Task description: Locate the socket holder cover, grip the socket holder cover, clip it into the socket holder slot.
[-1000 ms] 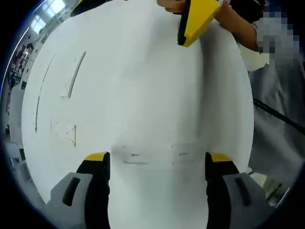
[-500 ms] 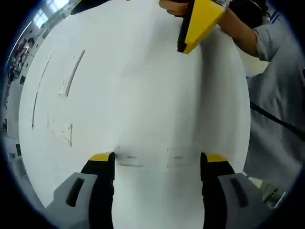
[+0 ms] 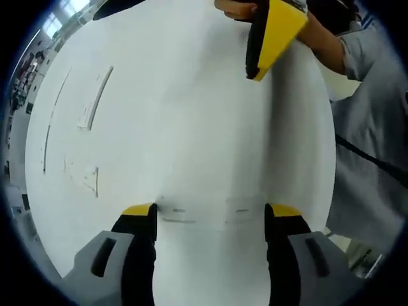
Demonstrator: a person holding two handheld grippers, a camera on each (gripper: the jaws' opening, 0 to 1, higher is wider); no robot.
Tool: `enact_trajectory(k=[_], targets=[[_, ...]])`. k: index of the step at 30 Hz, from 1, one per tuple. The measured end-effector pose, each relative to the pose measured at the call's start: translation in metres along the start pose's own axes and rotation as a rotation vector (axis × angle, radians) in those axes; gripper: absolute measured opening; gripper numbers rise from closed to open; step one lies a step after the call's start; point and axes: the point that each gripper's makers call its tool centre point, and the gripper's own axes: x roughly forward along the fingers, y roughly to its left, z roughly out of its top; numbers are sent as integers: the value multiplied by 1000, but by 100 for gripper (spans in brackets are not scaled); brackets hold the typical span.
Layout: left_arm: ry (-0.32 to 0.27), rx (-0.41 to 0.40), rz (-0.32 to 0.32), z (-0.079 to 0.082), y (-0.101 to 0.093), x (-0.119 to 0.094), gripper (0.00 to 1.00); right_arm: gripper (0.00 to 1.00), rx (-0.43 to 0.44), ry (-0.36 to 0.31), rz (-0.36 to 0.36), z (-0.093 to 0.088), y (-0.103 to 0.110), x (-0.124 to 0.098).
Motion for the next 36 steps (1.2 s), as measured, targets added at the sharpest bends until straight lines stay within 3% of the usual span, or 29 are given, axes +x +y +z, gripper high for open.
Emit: enact_trajectory(k=[15,22,36], targets=[[23,54,14,-4,4,-6,65,83,-5,7,7,-1,3,1],[29,127,-3,-5,6,-6,65,83,-6,12,9,-3,4,1],[28,199,-6,-4,26,-10,65,83,-42,44,8,-8,8,3]])
